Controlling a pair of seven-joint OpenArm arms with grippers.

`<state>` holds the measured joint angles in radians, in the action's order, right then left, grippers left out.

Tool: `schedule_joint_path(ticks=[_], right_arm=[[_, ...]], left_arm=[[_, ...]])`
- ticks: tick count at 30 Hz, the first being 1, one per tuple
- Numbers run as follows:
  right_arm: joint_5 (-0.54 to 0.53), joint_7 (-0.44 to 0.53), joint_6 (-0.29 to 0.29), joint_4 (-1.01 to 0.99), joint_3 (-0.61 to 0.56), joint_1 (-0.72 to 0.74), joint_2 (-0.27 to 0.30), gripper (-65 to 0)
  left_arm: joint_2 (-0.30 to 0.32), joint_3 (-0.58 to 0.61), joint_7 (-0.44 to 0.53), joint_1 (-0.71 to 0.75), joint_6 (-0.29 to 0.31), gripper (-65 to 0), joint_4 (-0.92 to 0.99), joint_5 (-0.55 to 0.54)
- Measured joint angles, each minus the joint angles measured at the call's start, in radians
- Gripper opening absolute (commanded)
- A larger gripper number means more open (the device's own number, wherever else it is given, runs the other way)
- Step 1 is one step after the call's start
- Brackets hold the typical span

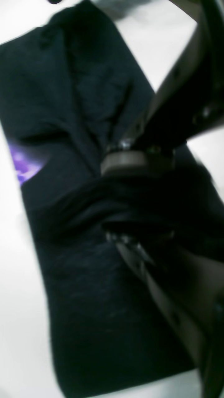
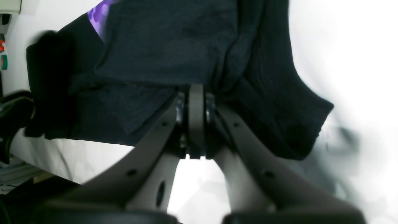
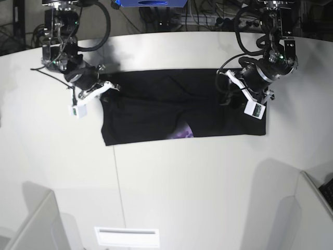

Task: Fold the T-shirt properly

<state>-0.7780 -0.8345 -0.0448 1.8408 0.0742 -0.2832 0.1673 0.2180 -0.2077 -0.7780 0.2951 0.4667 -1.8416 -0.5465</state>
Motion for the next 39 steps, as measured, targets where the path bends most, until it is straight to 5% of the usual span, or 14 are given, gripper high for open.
schedule_joint_path(ticks=[4, 13, 15, 18, 21, 22, 26, 28, 33, 39], right_arm=[[0.0, 0.0, 0.0, 0.0, 0.0, 0.0, 0.0, -65.0], [0.0, 0.0, 0.0, 0.0, 0.0, 0.001, 0.0, -65.0], [0.0, -0.003, 0.0, 0.006, 0.0, 0.005, 0.0, -65.0], [-0.005, -0.001, 0.0, 0.035, 0.0, 0.022, 0.0, -65.0], [-0.012, -0.008, 0.0, 0.037, 0.001, 0.051, -0.001, -65.0], [-0.044, -0.007, 0.0, 0.034, 0.001, 0.061, -0.001, -62.1], [-0.176, -0.003, 0.001, -0.048, 0.006, 0.113, 0.009, -29.6], [-0.261, -0.007, 0.0, -0.118, 0.036, 0.137, 0.011, -21.3], [-0.295, -0.003, -0.005, -0.262, 0.093, 0.18, 0.048, -23.9], [-0.308, 0.0, 0.0, -0.346, 0.087, 0.235, 0.108, -23.9]], left_arm=[[-0.036, 0.014, -0.003, -0.012, 0.001, -24.8, 0.001, -0.002], [-0.06, -0.001, -0.004, -0.01, 0.004, -26.5, -0.05, -0.003], [-0.063, -0.059, 0.002, 0.003, 0.01, -37.5, -0.074, -0.01], [-0.062, -0.238, 0.0, 0.042, 0.01, -65.0, -0.08, -0.006], [-0.054, -0.421, -0.007, 0.062, 0.003, -65.0, -0.063, 0.006], [-0.049, -0.474, -0.003, 0.063, 0.003, -65.0, -0.054, 0.011], [0.031, -0.582, 0.002, 0.076, 0.076, -65.0, 0.042, -0.001], [0.058, -0.639, 0.001, 0.072, 0.121, -65.0, 0.1, 0.006], [0.066, -0.785, 0.0, 0.074, 0.227, -65.0, 0.235, 0.01], [0.09, -0.814, 0.008, 0.085, 0.223, -65.0, 0.297, 0.059]])
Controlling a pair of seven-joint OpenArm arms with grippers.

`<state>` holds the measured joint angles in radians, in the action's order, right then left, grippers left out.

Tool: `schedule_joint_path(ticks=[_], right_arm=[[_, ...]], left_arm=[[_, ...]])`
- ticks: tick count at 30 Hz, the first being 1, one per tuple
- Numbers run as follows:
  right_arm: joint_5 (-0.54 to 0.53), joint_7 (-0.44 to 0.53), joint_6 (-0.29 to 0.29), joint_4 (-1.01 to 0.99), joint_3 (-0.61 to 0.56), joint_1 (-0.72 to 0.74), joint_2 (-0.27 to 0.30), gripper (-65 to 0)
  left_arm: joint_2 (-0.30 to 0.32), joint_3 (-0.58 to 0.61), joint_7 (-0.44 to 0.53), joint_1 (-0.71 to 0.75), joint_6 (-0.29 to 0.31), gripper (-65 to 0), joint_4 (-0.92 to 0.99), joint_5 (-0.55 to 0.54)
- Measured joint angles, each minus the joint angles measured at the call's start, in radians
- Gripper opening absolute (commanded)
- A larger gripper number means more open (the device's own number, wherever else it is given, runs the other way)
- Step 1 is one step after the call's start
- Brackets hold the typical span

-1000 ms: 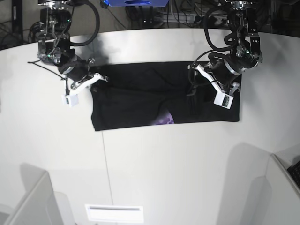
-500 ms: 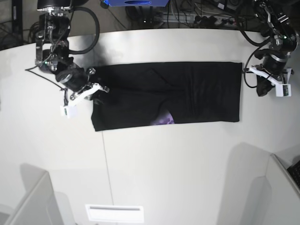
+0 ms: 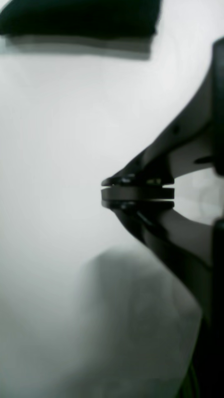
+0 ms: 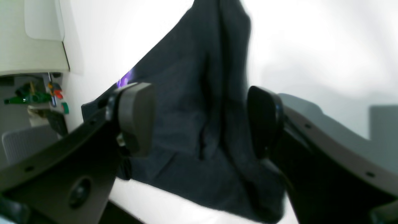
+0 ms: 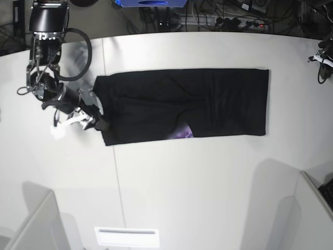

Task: Fold the T-shirt properly

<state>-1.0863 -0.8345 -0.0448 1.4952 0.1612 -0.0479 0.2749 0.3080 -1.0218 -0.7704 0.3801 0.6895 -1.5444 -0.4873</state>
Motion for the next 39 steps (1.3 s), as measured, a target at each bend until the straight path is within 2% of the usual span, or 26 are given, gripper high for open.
schedule_joint_path(ticks=[5, 10, 14, 18, 25, 28, 33, 35, 39], right_arm=[[0.012, 0.002, 0.002, -0.097, 0.0, 0.013, 0.013, -23.9], [0.0, 0.012, 0.141, -0.164, -0.002, 0.014, 0.01, -23.9], [0.096, 0.02, 0.195, -0.166, -0.001, 0.018, -0.005, -23.9], [0.098, 0.021, 0.252, -0.152, 0.003, -0.006, -0.035, -24.5], [0.099, 0.011, 0.255, -0.119, -0.111, -0.011, -0.047, -24.6], [0.095, 0.02, 0.256, -0.123, -0.12, -0.011, -0.049, -24.6], [0.084, 0.041, 0.267, -0.145, -0.12, -0.008, -0.048, -24.9], [0.084, 0.039, 0.268, -0.153, -0.121, 0.0, -0.048, -27.8], [0.101, 0.045, 0.262, -0.169, -0.121, 0.003, -0.049, -43.1]], left_arm=[[-0.005, 0.004, -0.002, -0.004, 0.0, -65.0, 0.002, 0.034], [-0.006, 0.003, 0.001, -0.02, 0.0, -65.0, 0.002, 0.04], [-0.006, 0.003, 0.0, -0.023, 0.0, -65.0, 0.002, 0.039], [-0.007, 0.003, 0.0, -0.023, 0.0, -65.0, 0.002, 0.039], [-0.006, 0.003, 0.0, -0.025, 0.0, -65.0, 0.002, 0.039], [-0.006, 0.005, 0.0, -0.025, 0.0, -65.0, 0.002, 0.039], [-0.01, 0.09, 0.0, -0.023, 0.001, -65.0, 0.007, 0.041], [-0.008, 0.111, 0.0, -0.023, 0.001, -65.0, 0.007, 0.04], [-0.007, 0.173, -0.003, -0.049, 0.0, -65.0, 0.012, 0.045]])
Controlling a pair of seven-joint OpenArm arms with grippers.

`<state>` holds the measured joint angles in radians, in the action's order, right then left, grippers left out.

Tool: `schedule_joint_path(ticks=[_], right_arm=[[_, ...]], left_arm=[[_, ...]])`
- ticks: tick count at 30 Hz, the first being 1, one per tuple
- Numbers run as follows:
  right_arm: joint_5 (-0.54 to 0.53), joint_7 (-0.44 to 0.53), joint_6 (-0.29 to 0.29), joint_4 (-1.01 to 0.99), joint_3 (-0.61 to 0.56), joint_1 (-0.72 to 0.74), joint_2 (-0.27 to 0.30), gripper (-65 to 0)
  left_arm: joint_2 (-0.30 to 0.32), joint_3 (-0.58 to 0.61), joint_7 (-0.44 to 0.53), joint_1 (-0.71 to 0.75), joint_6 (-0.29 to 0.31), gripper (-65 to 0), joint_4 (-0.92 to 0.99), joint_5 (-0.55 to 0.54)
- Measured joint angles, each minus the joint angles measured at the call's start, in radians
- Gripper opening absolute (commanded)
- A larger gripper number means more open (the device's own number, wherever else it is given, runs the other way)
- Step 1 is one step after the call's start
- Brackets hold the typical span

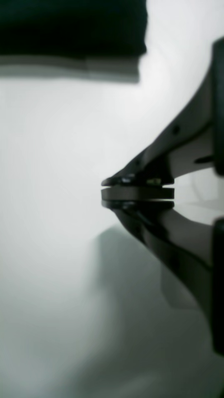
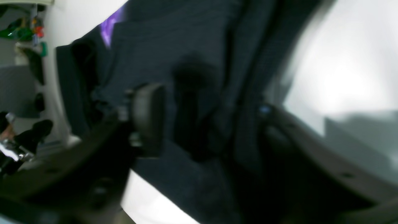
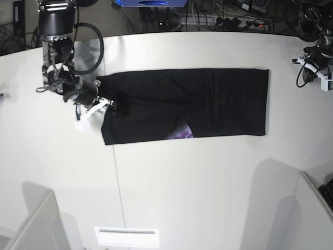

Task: Fold the T-shirt properly

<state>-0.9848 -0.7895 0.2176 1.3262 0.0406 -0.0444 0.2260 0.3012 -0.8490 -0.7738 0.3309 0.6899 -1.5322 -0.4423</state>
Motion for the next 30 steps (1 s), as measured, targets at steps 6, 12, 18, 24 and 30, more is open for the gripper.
schedule_joint_path(ticks=[6, 12, 18, 24, 30], right_arm=[[-0.012, -0.004, 0.004, -0.077, 0.0, 0.039, 0.002, -65.0], [-0.011, -0.026, -0.023, -0.076, -0.008, 0.058, 0.035, -65.0], [0.126, -0.052, -0.142, 0.082, -0.008, 0.029, 0.064, -65.0], [0.305, -0.139, -0.181, 0.201, -0.008, 0.033, -0.05, -65.0], [0.367, -0.198, -0.184, 0.301, -0.008, 0.031, -0.121, -65.0]], left_arm=[[0.002, 0.092, 0.001, -0.046, 0.0, -65.0, 0.001, 0.001], [-0.003, 0.194, 0.003, -0.121, 0.004, -65.0, 0.001, 0.217], [-0.019, 0.202, 0.006, -0.145, 0.003, -65.0, 0.001, 0.255], [-0.025, 0.373, 0.005, -0.147, 0.003, -65.0, 0.001, 0.254], [-0.043, 0.449, 0.004, -0.166, -0.08, -65.0, -0.004, 0.256]])
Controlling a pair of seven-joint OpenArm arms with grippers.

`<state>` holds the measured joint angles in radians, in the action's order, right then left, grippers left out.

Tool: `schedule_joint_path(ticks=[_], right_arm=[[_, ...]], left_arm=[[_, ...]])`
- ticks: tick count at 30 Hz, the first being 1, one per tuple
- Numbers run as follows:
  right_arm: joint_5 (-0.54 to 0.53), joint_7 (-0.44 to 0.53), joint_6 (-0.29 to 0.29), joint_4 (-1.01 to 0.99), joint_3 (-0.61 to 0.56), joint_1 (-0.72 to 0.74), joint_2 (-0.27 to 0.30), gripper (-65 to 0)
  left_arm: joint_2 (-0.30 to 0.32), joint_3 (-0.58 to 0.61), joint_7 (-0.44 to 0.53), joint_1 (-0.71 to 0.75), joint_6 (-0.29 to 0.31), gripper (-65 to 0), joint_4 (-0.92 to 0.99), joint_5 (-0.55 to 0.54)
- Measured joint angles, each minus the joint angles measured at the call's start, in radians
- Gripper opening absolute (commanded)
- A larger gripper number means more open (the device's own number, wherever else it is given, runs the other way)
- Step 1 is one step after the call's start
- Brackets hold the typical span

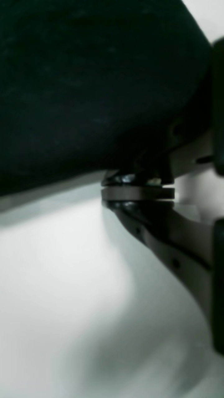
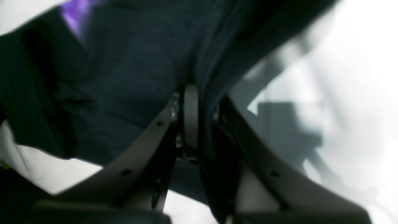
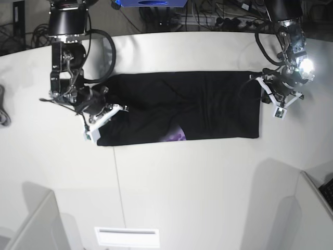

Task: Fold the T-shirt properly
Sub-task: 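Fold the right gripper's end of the shirt over toward the left gripper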

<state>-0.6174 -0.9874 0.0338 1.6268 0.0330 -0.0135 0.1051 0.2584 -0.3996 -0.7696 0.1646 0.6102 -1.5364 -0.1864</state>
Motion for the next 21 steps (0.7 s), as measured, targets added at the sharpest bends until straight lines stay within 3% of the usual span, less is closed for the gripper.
schedule_joint_path(ticks=[13, 18, 21], right_arm=[[-0.002, -0.01, 0.0, 0.12, -0.122, 0.024, 0.027, -65.0], [-0.002, -0.02, -0.001, 0.182, -0.123, 0.024, 0.029, -65.0], [-0.002, -0.043, 0.0, 0.218, -0.123, 0.027, 0.029, -65.0]], left_arm=[[0.006, 0.005, 0.0, 0.003, 0.002, -65.0, -0.004, -0.001], [0.006, -0.092, -0.002, 0.007, 0.015, -65.0, 0.003, 0.0], [0.039, -0.114, -0.005, 0.009, 0.008, -65.0, 0.006, 0.006]])
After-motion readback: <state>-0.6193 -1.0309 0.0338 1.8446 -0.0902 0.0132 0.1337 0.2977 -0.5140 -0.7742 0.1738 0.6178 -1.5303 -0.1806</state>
